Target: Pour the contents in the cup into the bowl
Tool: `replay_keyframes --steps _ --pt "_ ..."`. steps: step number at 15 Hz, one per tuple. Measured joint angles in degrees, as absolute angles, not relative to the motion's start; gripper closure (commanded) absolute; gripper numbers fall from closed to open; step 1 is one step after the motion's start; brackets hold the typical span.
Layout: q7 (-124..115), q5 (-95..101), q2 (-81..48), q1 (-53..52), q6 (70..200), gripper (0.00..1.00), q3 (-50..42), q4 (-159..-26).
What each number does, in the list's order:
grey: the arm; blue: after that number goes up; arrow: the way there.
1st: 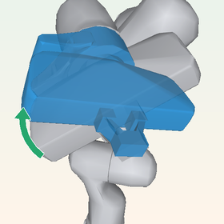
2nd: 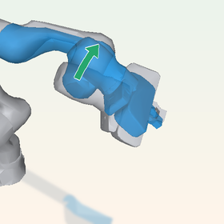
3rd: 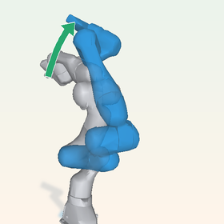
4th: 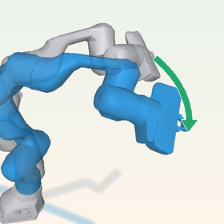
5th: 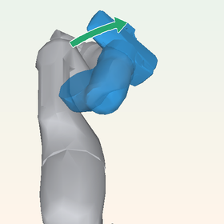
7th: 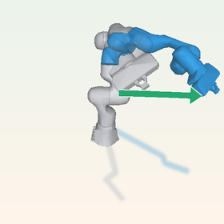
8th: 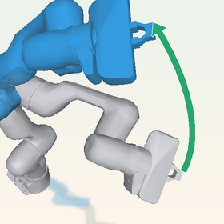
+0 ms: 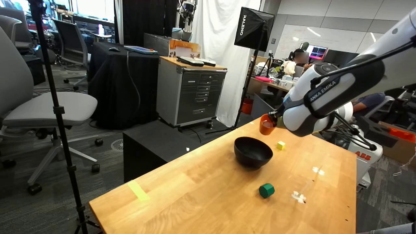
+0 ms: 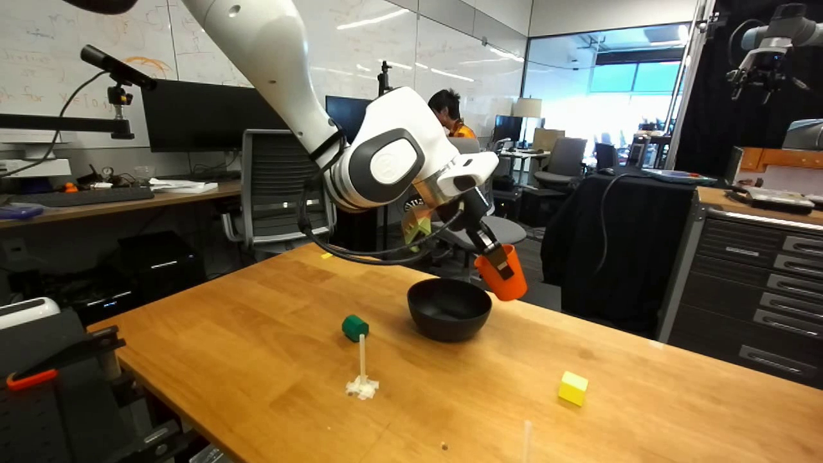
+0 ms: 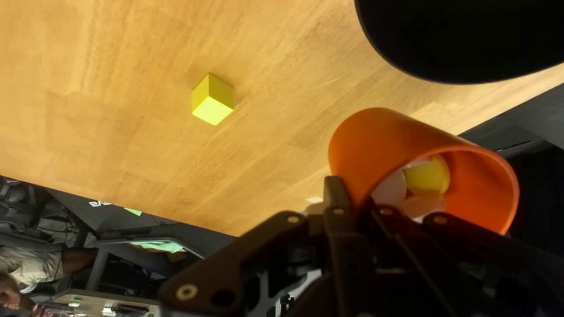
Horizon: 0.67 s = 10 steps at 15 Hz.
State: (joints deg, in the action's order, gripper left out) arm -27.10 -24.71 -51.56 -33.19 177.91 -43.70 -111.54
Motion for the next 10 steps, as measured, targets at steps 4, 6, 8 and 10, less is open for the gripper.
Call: replay_keyframes --steps 4,6,8,10 --pt "-33.14 -23.41 -57.78 -37.09 177.09 0.95 -47.32 -109.31" --pt "-35.69 -23.22 -60.63 -39.36 176.73 0.95 -49.39 -108.56" --pt "-38.07 -23.03 -63.35 -41.65 176.55 0.95 -51.29 -108.16" --pt "-40.25 -22.93 -66.07 -43.92 176.48 0.95 -53.02 -108.01"
